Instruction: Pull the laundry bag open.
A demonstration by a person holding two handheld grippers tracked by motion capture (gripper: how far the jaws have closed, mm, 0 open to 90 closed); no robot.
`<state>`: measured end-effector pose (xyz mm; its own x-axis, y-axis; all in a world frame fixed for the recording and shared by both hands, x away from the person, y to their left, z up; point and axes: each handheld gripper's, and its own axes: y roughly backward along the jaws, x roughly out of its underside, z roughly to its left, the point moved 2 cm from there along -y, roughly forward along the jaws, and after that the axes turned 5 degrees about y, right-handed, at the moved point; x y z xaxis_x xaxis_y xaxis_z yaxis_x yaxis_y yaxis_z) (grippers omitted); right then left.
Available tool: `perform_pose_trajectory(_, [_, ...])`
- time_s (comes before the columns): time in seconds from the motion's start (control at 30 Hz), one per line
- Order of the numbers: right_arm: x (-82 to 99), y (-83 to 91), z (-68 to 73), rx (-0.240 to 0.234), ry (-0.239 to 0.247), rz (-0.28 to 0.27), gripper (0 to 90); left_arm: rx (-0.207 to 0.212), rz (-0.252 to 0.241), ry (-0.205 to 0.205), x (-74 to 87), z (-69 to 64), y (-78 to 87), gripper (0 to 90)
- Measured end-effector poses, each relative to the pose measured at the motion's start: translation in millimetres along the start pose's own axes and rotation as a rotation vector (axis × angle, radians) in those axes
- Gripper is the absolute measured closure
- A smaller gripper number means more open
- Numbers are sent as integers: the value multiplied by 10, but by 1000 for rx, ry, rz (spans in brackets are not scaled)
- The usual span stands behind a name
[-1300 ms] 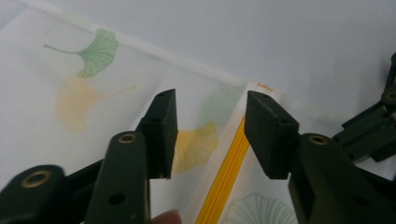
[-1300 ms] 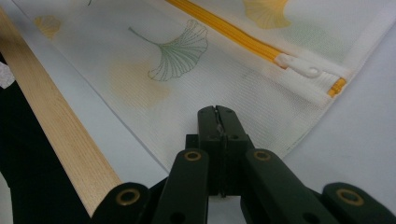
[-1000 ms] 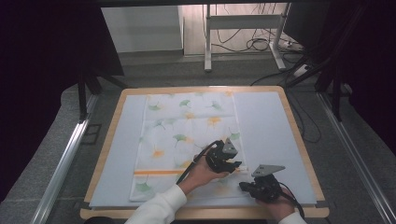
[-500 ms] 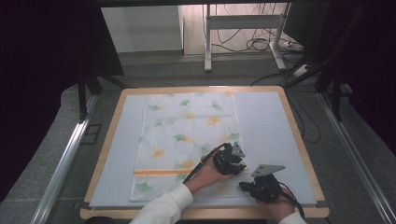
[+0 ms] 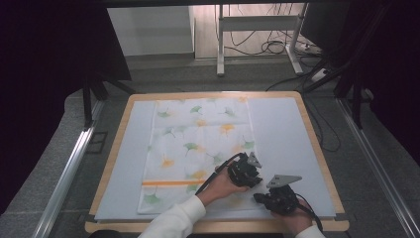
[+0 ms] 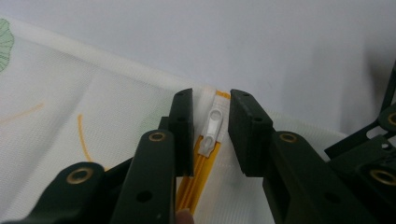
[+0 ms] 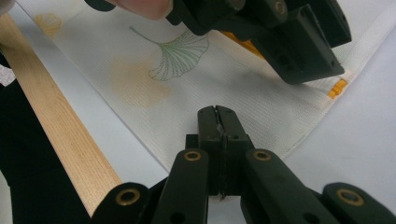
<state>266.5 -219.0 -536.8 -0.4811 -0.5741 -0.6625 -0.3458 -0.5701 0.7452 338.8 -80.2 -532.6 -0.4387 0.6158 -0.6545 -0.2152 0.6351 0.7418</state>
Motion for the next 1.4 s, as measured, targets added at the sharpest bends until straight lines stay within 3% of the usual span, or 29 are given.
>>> perform_pose_trajectory(0.13, [0, 0, 1, -1, -1, 0, 893, 3, 5, 9, 8, 23, -12, 817])
perform_pose_trajectory(0.23, [0, 0, 1, 0, 0, 0, 893, 12, 7, 22, 11, 35, -6, 839])
perform_pose_trajectory(0.33, [0, 0, 0, -2, -1, 1, 893, -6, 9, 8, 10, 11, -6, 845])
perform_pose_trajectory(0.43, [0, -1, -1, -2, 0, 1, 893, 17, 13, 13, 12, -6, 17, 877])
perform_pose_trajectory(0.47, [0, 0, -1, -2, 1, 1, 892, 7, 13, 3, 16, -10, 20, 897])
perform_pose_trajectory(0.6, [0, -1, -2, -3, -1, 0, 892, -8, 5, -8, 20, -38, 12, 899])
perform_pose_trajectory(0.7, [-1, 0, -1, -3, 0, 1, 892, -32, 6, -45, 29, -62, 18, 900])
perform_pose_trajectory(0.93, [-15, 3, -40, 5, -13, 0, 891, 6, 2, -2, 29, -18, 20, 900])
perform_pose_trajectory(1.0, [-53, 4, -121, 42, -29, -20, 893, -3, 2, -16, 26, -22, 18, 900])
perform_pose_trajectory(1.13, [-75, -17, -187, 57, -44, -17, 893, 1, 0, -12, 31, -21, 18, 900])
perform_pose_trajectory(1.4, [-52, -24, -262, 38, -97, -18, 896, -12, 7, -8, 30, -31, 21, 900])
